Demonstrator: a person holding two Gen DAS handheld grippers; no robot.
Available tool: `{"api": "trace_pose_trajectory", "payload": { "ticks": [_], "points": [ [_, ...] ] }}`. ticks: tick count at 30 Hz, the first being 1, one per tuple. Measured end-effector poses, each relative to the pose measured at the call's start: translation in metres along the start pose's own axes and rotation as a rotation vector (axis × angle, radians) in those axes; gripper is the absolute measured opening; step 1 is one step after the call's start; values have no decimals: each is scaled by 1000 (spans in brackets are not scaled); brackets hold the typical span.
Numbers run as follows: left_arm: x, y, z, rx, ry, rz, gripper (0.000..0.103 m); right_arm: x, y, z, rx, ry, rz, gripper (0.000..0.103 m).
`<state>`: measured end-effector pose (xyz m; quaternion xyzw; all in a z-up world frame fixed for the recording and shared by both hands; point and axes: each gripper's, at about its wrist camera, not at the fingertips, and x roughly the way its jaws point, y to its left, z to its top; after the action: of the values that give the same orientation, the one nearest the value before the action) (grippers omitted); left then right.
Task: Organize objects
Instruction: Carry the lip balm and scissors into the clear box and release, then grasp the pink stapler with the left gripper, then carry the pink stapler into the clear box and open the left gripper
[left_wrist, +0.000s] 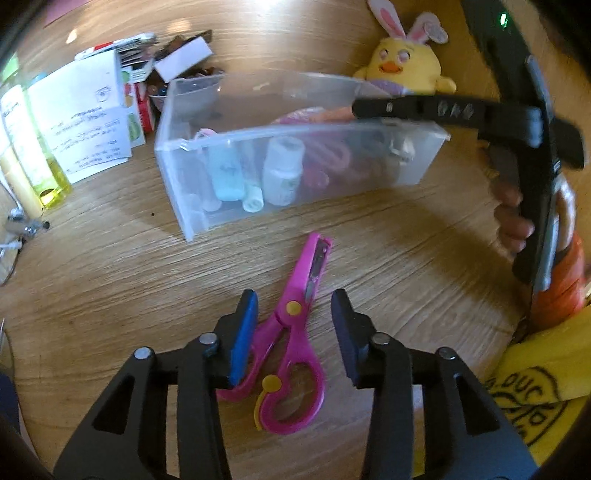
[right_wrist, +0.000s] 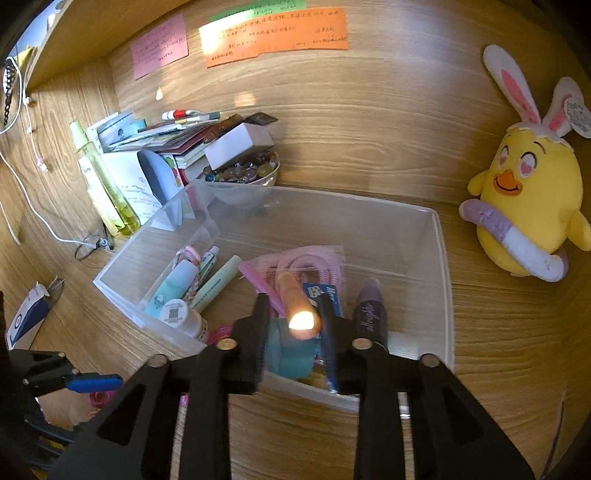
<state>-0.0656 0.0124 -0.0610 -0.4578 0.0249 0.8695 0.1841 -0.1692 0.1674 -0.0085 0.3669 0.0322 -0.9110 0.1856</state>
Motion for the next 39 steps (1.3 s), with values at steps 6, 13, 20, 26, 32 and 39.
{"api": "trace_pose_trajectory", "payload": {
  "ticks": [6, 13, 20, 26, 32, 39],
  "points": [
    [-2, -10, -3, 48, -11, 55, 19, -14, -2, -2, 1, -33, 1, 45],
    [-15, -15, 3, 29, -70, 106, 18, -31, 5, -7, -36, -74, -16, 62],
    [-58, -8, 26, -40, -210, 103, 18, -53, 6, -15, -52, -116, 5, 73],
    [-87, -9, 54, -49, -327, 110, 18, -60, 1, -21, -36, -122, 25, 73],
    [-94, -2, 92, -85, -384, 96, 18, -59, -4, -32, -5, -92, 89, 73],
    [-60, 9, 123, -129, -342, 75, 18, -60, -4, -44, 4, -77, 121, 74]
  ]
}}
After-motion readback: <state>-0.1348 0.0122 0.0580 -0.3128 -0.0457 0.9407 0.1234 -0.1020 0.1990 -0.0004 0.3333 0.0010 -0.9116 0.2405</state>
